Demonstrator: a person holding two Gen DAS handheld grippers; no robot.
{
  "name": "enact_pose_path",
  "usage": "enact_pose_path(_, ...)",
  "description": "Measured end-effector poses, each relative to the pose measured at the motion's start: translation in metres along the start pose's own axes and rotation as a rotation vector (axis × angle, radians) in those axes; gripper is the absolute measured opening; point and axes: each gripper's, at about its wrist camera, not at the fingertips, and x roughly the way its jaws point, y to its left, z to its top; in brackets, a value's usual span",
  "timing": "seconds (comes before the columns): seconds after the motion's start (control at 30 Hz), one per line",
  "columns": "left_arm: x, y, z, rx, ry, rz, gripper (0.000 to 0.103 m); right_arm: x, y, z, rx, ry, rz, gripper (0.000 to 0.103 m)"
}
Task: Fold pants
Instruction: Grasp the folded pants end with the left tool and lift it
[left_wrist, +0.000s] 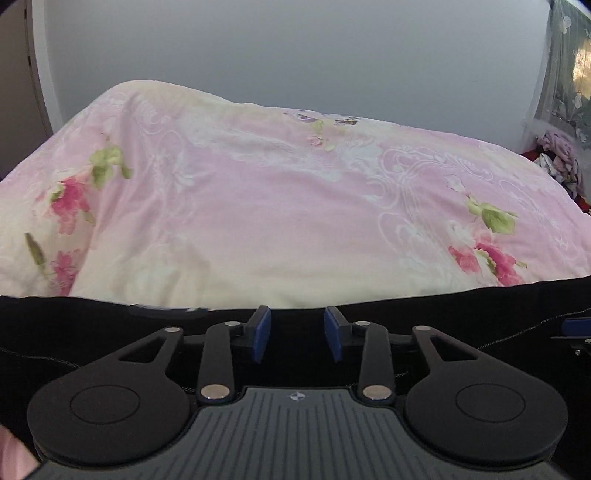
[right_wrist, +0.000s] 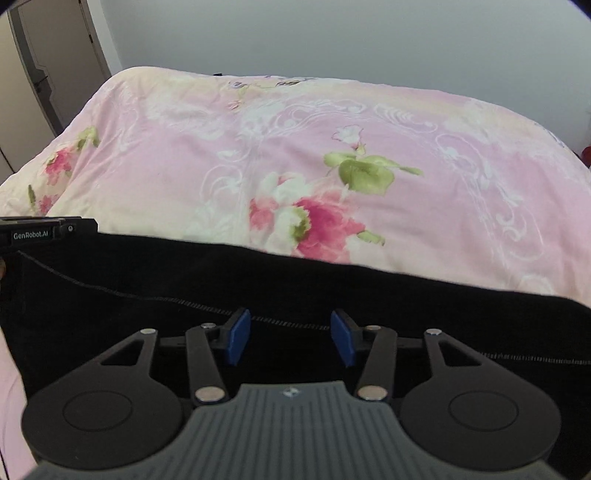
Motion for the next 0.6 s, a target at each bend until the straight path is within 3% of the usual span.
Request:
enact_pose_path(0.17,-0.044,0.060,-0.029,-0.018,0.028,0.075,0.054,-0.025,0.027,-0.030,0.026,0.057,0.064,0.047)
enact_pose_path(0.33,-0.074,0.134,-0.058,-0.177,0.059,0.130,0.064,-0.039,0.065,-0.060,0.013,0.114,0.114,0.049)
enact_pose_path(0.6,-0.086,0.212,-0.101,-0.425,0.092,0.114,0.070,-0.029,0.104,-0.122,-0.100,0.155,0.039,0.048)
